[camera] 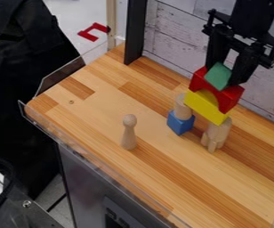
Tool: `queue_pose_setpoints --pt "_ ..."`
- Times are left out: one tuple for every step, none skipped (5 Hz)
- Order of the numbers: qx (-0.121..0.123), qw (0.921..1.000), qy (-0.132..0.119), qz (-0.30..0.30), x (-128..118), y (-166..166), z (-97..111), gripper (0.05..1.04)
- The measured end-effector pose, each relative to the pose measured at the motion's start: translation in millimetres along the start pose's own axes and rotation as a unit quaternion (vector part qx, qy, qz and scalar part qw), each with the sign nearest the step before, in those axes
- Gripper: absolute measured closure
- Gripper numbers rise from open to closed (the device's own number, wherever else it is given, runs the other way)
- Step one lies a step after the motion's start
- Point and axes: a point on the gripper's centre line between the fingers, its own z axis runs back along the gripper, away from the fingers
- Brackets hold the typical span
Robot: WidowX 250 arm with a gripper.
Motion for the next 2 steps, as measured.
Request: queue_pose_setpoints --pt "0.001 1.0000 -0.006 0.004 2 1 -1 0.524" --pt "0.005 0.9994 -0.024 0.024 -1 20 9 0.524"
